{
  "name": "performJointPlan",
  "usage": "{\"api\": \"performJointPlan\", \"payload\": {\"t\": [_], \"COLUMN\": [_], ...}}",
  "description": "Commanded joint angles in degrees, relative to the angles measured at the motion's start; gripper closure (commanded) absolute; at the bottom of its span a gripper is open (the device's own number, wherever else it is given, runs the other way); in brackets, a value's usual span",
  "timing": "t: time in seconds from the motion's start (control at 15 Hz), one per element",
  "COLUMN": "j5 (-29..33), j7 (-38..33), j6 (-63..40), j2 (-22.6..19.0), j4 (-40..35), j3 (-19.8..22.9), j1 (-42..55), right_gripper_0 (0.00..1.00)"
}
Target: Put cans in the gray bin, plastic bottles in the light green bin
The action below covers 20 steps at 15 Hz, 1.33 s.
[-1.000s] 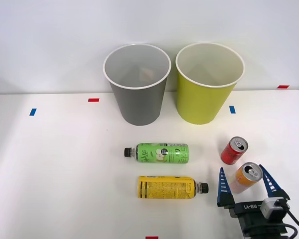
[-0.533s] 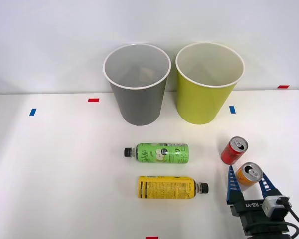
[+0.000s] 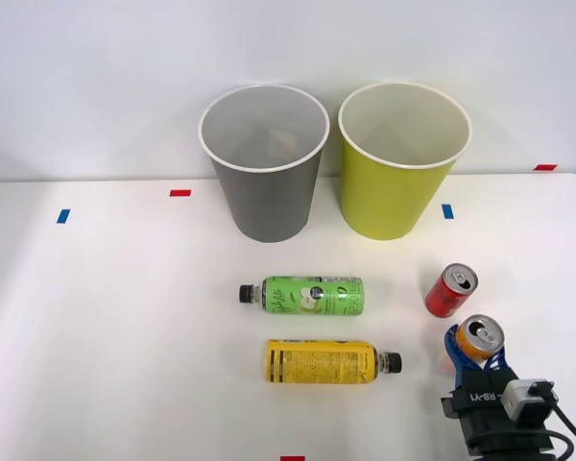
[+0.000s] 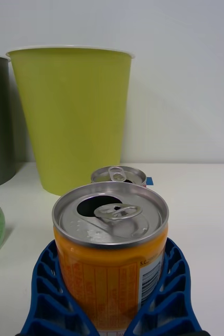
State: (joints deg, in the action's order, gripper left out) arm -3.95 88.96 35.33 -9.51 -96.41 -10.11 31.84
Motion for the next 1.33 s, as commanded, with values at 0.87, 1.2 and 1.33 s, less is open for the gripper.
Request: {"api": "performJointPlan", "payload": {"t": [0.87,1.2,1.33], "j5": [3.59,4.47,4.56], "j7": [-8.36,-13.99,-14.25], "j6": [1.23,-5.01,-8.17], "j2": [-12.73,-16.07,-15.45], "j4": [-8.71,-8.71,-8.71], "j3": [-7.73,-11.69,-11.78], "j1": [-3.10,-15.93,-21.11], "right_gripper_0": [1.00,1.00,1.00]}}
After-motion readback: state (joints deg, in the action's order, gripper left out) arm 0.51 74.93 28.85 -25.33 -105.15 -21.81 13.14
